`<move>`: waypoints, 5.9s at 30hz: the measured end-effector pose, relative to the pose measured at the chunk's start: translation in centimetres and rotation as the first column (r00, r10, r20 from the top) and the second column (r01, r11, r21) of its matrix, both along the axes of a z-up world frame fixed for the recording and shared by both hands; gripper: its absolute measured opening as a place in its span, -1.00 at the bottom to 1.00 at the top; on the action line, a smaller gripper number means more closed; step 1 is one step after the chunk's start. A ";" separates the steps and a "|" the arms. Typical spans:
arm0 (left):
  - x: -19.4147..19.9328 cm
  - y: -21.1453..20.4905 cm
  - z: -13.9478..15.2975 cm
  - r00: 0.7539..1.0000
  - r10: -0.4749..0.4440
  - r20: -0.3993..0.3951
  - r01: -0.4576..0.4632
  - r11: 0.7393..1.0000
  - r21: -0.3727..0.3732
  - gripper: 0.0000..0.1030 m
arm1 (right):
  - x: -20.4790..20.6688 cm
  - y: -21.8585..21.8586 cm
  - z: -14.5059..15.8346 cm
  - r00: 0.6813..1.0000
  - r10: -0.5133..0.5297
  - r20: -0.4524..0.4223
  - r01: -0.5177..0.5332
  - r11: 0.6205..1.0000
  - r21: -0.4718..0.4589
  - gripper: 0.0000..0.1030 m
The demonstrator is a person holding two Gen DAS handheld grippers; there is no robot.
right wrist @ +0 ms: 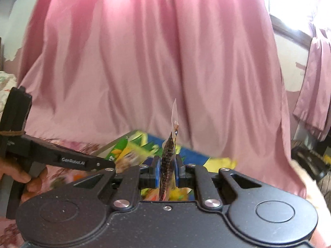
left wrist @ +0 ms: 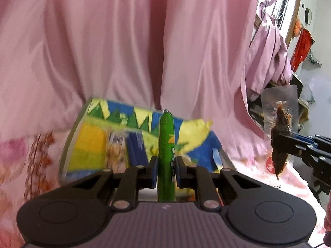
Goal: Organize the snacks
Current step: 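Carry the green stick with the left tool into the tray while the right tool carries the fish strip there, then open both grippers to drop the green stick and fish strip into the tray, then raise both tools away from the tray back over the remaining snacks, then lower the left tool onto the white pouch while the right tool lowers onto the rice cracker pack, then close the left gripper on the white pouch while the right gripper closes on the rice cracker pack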
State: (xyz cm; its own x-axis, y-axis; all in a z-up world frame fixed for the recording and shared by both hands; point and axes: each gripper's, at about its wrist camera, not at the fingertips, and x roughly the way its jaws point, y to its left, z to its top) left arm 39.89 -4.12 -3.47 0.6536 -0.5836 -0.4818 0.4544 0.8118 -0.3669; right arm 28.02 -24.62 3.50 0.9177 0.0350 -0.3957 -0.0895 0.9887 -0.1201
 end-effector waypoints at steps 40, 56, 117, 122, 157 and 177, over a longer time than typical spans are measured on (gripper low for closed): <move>6.1 -3.5 -5.7 0.990 0.100 -0.095 -0.102 0.994 -0.023 -0.30 | 13.3 -1.3 -9.1 0.977 -0.075 -0.201 0.057 0.994 -0.094 -0.52; 0.0 -0.1 1.1 0.978 0.195 0.070 -0.194 0.981 -0.016 0.99 | 7.0 -1.2 -2.9 0.991 -0.118 -0.061 0.118 0.993 0.006 0.95; -27.5 11.2 -0.7 0.953 0.301 0.024 -0.291 0.897 0.333 0.99 | -18.9 8.2 -6.2 0.972 0.028 -0.235 0.017 0.982 0.186 0.99; -26.9 11.0 -0.7 0.953 0.301 0.025 -0.291 0.892 0.345 0.99 | -18.4 8.2 -6.5 0.971 0.033 -0.236 0.012 0.982 0.188 0.99; -15.1 14.2 -3.3 0.986 0.165 0.003 -0.153 0.904 0.399 0.99 | -3.5 10.7 -10.2 0.949 0.190 -0.253 -0.159 0.978 0.138 0.99; -6.3 11.3 -8.1 0.991 -0.049 -0.128 0.102 0.891 0.442 0.99 | 4.6 8.2 -14.2 0.896 0.289 -0.337 -0.226 0.950 0.213 0.99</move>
State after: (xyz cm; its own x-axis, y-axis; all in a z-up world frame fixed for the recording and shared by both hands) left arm 33.54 7.17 -11.57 0.5435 -0.3355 -0.7694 0.4986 0.8665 -0.0257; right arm 32.60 -16.39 -10.70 0.6636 0.3438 -0.6644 -0.3497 0.9277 0.1309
